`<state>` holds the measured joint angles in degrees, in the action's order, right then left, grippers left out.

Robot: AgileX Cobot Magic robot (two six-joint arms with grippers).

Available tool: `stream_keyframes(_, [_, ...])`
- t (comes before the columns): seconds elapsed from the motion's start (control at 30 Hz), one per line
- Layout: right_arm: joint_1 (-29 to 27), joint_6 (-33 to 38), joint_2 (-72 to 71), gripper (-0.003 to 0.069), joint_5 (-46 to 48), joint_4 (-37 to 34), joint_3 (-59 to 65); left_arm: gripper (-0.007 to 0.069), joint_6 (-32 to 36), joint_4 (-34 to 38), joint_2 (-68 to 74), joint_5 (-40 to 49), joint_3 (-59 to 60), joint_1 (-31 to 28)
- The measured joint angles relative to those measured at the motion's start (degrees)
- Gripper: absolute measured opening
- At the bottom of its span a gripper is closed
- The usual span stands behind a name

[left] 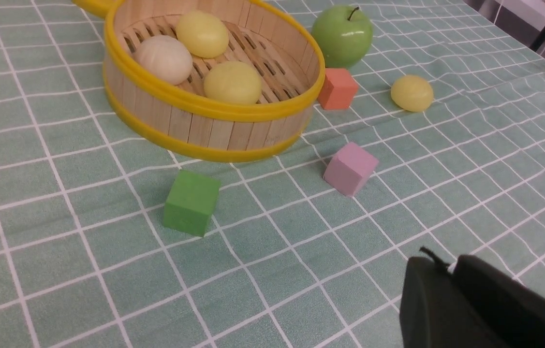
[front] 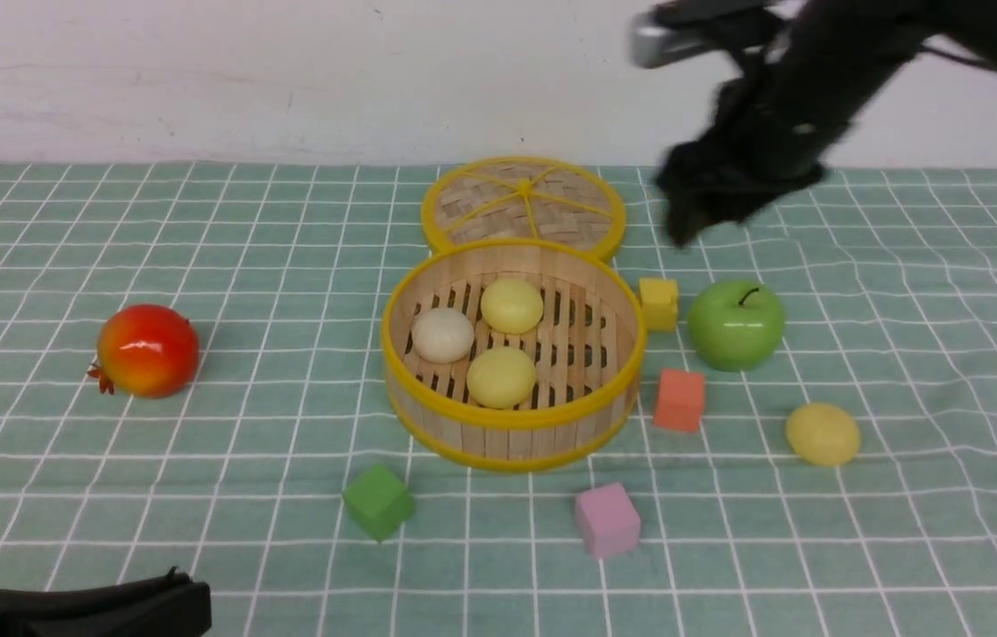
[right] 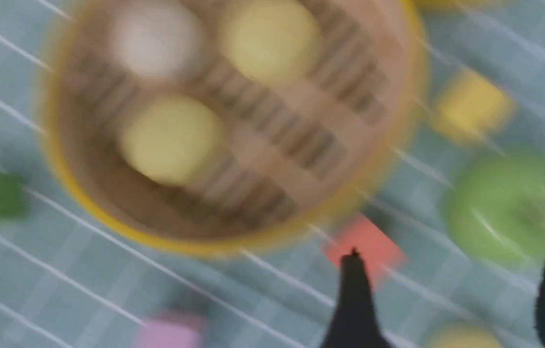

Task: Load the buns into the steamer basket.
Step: Use the right arm to grab a steamed stuffed bun

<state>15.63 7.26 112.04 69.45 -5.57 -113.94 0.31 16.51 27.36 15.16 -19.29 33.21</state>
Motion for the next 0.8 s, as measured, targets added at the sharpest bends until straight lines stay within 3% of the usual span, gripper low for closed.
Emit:
stream_keyframes(0.2, [-8.99, -6.45, -4.33, 0.0167, 0.72, 2.74, 14.93, 0.007, 0.0, 0.0, 0.0, 0.0, 0.0, 0.0])
stream_keyframes(0.3, [-10.76, -7.83, -6.44, 0.0137, -1.09, 0.91, 23.71, 0.0072, 0.0, 0.0, 0.0, 0.0, 0.0, 0.0])
stream_keyframes(0.4, [-10.93, -7.96, -6.8, 0.0151, -5.81, -1.98, 28.75, 0.0074, 0.0, 0.0, 0.0, 0.0, 0.0, 0.0])
stream_keyframes(0.53, [-10.33, -7.26, -6.24, 0.0262, -13.49, -5.89, 33.65, 0.008, 0.0, 0.05, 0.0, 0.0, 0.0, 0.0])
stream_keyframes(0.67, [-10.33, -6.96, -4.67, 0.0375, -18.01, -5.3, 33.94, 0.0088, 0.0, 0.16, 0.0, 0.0, 0.0, 0.0])
stream_keyframes(0.8, [-10.33, -6.96, -3.46, 0.04, -20.37, -5.12, 33.94, 0.0092, 0.0, 0.16, 0.0, 0.0, 0.0, 0.0])
